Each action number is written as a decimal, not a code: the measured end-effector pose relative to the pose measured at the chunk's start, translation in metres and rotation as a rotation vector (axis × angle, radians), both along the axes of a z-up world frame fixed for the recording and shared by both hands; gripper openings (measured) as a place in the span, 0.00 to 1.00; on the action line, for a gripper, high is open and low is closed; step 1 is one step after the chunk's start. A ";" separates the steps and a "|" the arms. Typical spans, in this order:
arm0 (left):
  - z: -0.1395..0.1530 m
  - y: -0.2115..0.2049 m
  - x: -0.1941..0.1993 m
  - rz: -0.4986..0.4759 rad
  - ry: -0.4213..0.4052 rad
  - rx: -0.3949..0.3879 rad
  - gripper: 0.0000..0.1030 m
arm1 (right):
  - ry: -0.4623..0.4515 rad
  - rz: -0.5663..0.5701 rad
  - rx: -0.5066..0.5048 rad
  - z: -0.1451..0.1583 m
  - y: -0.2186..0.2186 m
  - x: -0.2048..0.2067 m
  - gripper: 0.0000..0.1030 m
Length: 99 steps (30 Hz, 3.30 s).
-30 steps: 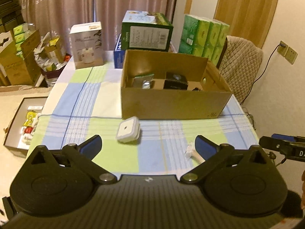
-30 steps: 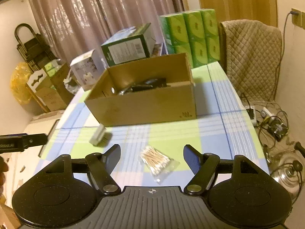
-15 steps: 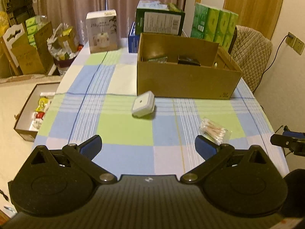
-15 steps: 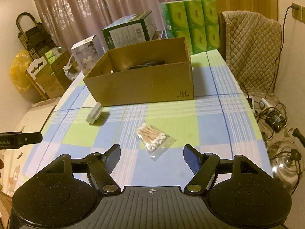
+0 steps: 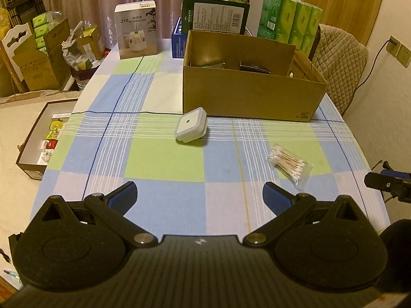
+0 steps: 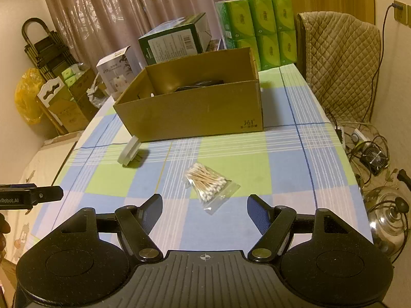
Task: Organize objects
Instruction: 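Move both tools back toward the cotton swab bag and night light, then grasp the cotton swab bag with the right tool while the left tool grasps the white night light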
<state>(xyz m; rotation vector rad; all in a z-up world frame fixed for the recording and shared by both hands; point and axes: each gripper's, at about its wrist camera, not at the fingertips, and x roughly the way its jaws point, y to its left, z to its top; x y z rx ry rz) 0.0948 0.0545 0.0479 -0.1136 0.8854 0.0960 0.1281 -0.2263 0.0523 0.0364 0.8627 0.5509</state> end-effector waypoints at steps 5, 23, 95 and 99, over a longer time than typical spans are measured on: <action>-0.001 -0.002 0.000 -0.004 0.003 -0.002 0.99 | 0.006 0.001 0.002 -0.001 0.000 -0.001 0.68; -0.010 -0.002 0.005 -0.012 0.022 -0.010 0.99 | 0.012 0.016 -0.015 -0.008 0.003 0.006 0.68; -0.133 0.087 0.210 -0.055 0.113 -0.277 0.65 | 0.066 0.270 -0.177 -0.107 0.140 0.150 0.22; -0.133 0.082 0.209 -0.057 0.114 -0.274 0.60 | 0.070 0.263 -0.166 -0.105 0.139 0.149 0.22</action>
